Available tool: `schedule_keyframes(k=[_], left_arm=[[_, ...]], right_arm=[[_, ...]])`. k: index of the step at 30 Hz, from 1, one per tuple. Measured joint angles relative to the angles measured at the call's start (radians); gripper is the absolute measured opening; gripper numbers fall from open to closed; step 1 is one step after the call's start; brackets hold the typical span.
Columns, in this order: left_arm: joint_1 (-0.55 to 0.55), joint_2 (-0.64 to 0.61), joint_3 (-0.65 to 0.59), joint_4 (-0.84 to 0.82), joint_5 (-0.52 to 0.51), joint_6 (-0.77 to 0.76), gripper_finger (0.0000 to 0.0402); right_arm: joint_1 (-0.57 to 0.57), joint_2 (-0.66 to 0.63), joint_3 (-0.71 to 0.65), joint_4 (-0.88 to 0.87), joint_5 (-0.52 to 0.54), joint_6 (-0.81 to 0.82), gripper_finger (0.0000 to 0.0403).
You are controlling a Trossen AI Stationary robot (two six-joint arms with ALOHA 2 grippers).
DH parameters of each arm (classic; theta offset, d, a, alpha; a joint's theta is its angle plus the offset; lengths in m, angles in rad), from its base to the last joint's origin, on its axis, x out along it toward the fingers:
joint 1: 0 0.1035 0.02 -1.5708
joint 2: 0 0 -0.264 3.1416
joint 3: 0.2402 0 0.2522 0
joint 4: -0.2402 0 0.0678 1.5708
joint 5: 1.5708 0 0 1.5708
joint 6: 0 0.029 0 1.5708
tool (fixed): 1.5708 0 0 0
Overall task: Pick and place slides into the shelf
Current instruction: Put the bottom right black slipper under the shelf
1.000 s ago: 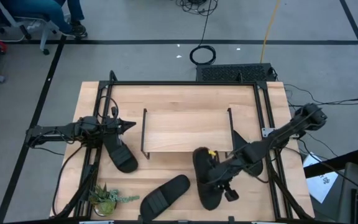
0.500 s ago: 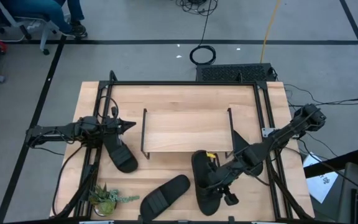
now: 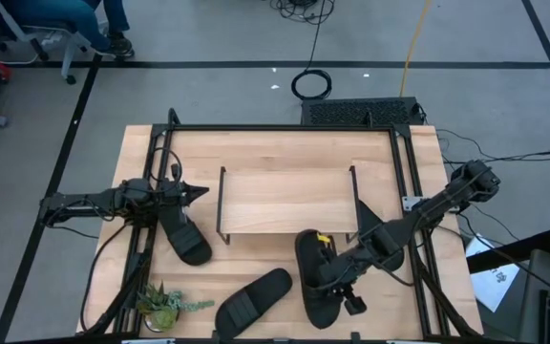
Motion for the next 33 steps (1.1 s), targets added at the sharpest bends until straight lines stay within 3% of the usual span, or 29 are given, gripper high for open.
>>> schedule_keyframes(k=[10, 13, 20, 33], left_arm=[[0.0, 0.0, 0.0, 0.0, 0.0, 0.004, 0.0001], [0.0, 0.0, 0.0, 0.0, 0.0, 0.004, 0.0001], [0.0, 0.0, 0.0, 0.0, -0.001, 0.01, 0.0001], [0.0, 0.0, 0.0, 0.0, -0.002, 0.022, 0.0001]], right_arm=[[-0.051, -0.013, 0.004, -0.041, -0.058, 0.003, 0.0005], [-0.07, -0.014, 0.069, -0.114, -0.057, -0.011, 0.0005], [-0.099, -0.017, 0.227, -0.325, 0.023, -0.099, 0.0005], [-0.215, -0.041, 0.249, -0.443, 0.023, -0.136, 0.0005]])
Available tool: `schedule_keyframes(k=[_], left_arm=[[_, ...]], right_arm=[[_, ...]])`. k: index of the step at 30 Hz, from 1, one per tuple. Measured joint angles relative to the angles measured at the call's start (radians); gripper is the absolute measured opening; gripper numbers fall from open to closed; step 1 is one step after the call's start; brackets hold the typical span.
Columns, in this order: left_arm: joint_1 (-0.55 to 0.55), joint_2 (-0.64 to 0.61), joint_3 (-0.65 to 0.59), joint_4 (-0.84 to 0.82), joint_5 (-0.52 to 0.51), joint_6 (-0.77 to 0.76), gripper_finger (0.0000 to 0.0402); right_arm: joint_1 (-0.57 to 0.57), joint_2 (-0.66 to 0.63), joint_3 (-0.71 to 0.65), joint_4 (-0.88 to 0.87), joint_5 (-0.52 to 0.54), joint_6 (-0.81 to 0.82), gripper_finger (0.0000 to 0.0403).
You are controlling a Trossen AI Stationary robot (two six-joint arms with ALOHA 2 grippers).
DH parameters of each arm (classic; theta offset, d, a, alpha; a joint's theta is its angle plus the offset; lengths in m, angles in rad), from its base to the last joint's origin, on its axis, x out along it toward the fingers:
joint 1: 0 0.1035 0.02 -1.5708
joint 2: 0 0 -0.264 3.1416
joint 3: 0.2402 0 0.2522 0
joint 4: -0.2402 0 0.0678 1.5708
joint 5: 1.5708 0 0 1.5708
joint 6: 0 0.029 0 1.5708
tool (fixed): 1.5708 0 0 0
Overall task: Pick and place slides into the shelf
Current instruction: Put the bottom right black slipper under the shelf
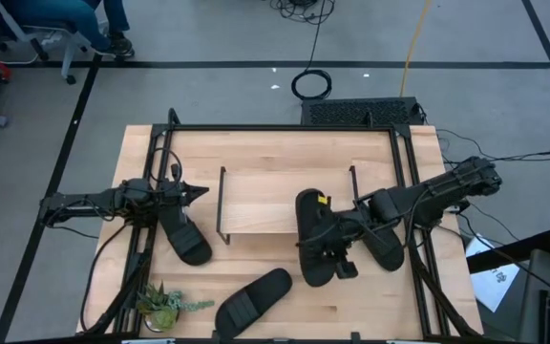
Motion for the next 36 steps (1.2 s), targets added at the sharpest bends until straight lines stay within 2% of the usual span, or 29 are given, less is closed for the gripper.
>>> schedule_keyframes(k=[10, 14, 19, 29, 36], left_arm=[[0.0, 0.0, 0.0, 0.0, -0.007, 0.008, 0.0001], [0.0, 0.0, 0.0, 0.0, -0.007, 0.014, 0.0001], [0.0, 0.0, 0.0, 0.0, -0.008, 0.014, 0.0001], [0.0, 0.0, 0.0, 0.0, -0.008, -0.003, 0.0001], [0.0, 0.0, 0.0, 0.001, -0.008, -0.015, 0.0001]], right_arm=[[-0.047, -0.025, 0.0, -0.038, -0.03, -0.061, 0.0009], [-0.028, -0.024, -0.009, -0.038, -0.077, -0.092, 0.0004], [0.028, -0.023, -0.057, -0.012, -0.085, -0.06, 0.0004], [0.182, -0.022, -0.249, 0.23, -0.099, 0.177, 0.0004], [0.238, -0.022, -0.404, 0.568, -0.193, 0.331, 0.0004]])
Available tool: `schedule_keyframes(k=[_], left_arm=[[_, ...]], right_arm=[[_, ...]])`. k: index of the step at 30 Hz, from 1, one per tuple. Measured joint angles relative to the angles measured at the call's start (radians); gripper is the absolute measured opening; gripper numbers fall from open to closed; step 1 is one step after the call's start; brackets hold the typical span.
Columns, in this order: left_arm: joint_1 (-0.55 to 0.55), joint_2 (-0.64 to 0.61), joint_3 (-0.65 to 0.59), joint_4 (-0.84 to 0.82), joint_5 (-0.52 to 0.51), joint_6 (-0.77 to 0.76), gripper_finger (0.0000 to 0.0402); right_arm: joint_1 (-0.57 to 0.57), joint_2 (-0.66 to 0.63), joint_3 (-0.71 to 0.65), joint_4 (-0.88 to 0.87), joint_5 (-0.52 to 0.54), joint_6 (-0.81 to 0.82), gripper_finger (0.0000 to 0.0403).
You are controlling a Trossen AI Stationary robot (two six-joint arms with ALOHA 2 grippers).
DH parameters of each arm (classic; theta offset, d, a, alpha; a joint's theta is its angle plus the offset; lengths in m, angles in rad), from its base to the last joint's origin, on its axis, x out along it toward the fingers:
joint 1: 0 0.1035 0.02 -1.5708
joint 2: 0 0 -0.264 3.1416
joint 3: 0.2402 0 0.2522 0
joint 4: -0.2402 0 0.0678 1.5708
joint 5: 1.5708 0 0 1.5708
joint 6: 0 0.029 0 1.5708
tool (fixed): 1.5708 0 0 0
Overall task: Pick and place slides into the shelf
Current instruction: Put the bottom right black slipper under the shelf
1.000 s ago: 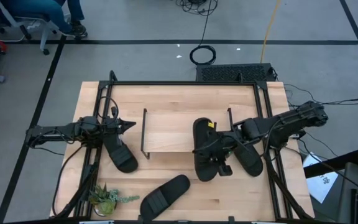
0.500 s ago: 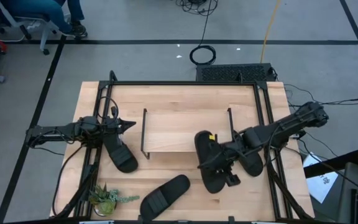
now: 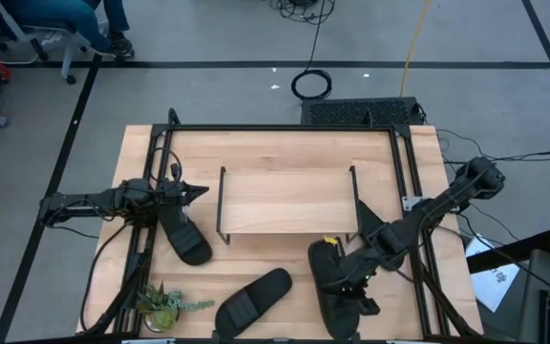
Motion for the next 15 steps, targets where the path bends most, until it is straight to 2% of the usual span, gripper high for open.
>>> schedule_keyframes(k=[5, 12, 15], left_arm=[[0.0, 0.0, 0.0, 0.0, 0.0, -0.011, 0.0001], [0.0, 0.0, 0.0, 0.0, 0.0, -0.012, 0.0001], [0.0, 0.0, 0.0, 0.0, 0.0, -0.012, 0.0001]], right_arm=[[0.0, 0.0, -0.069, 0.09, 0.014, 0.077, 0.0004], [0.0, 0.01, -0.12, 0.096, 0.147, 0.111, 0.0004], [0.006, 0.045, -0.12, 0.106, 0.169, 0.111, 0.0004]])
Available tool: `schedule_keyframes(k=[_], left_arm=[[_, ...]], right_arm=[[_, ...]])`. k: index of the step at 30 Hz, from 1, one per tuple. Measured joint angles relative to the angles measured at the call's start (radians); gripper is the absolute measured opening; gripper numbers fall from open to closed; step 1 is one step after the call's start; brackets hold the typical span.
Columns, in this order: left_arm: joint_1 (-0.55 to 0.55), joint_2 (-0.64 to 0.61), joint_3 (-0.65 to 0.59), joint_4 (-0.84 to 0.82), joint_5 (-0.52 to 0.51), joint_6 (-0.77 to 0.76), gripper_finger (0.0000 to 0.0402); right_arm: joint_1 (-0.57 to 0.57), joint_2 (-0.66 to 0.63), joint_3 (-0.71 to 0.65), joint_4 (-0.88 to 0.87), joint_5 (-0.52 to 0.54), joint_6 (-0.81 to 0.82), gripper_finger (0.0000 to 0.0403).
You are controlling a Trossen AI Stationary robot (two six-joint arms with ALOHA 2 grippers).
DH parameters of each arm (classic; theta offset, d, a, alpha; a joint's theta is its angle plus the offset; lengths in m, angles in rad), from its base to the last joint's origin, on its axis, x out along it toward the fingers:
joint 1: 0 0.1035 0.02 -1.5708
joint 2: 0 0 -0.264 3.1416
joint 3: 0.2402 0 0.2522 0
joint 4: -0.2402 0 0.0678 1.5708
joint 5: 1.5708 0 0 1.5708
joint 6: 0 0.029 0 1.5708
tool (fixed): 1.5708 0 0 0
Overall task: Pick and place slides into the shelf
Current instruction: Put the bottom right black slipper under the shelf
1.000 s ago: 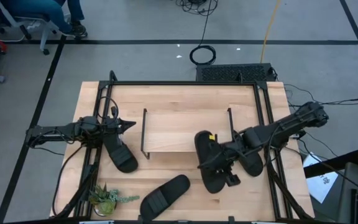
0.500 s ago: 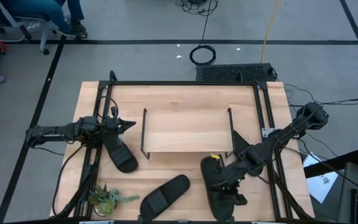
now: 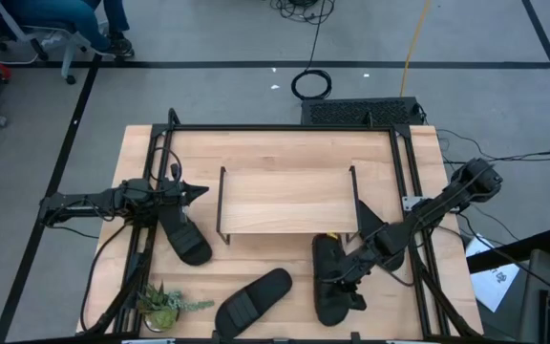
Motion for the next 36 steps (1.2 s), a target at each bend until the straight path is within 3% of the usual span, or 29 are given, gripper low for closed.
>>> schedule_keyframes(k=[10, 20, 30, 36], left_arm=[[0.0, 0.0, 0.0, 0.0, 0.0, 0.0, 0.0001], [0.0, 0.0, 0.0, 0.0, 0.0, 0.006, 0.0001], [0.0, 0.0, 0.0, 0.0, 0.0, 0.007, 0.0001], [0.0, 0.0, 0.0, -0.001, 0.0, 0.006, 0.0001]], right_arm=[[-0.042, 0.09, 0.0, 0.007, 0.04, -0.009, 0.0004], [-0.143, 0.09, 0.001, -0.007, -0.026, -0.107, 0.0004], [-0.183, 0.09, 0.002, -0.065, 0.045, -0.206, 0.0004], [-0.17, 0.09, 0.002, -0.039, 0.037, -0.283, 0.0036]])
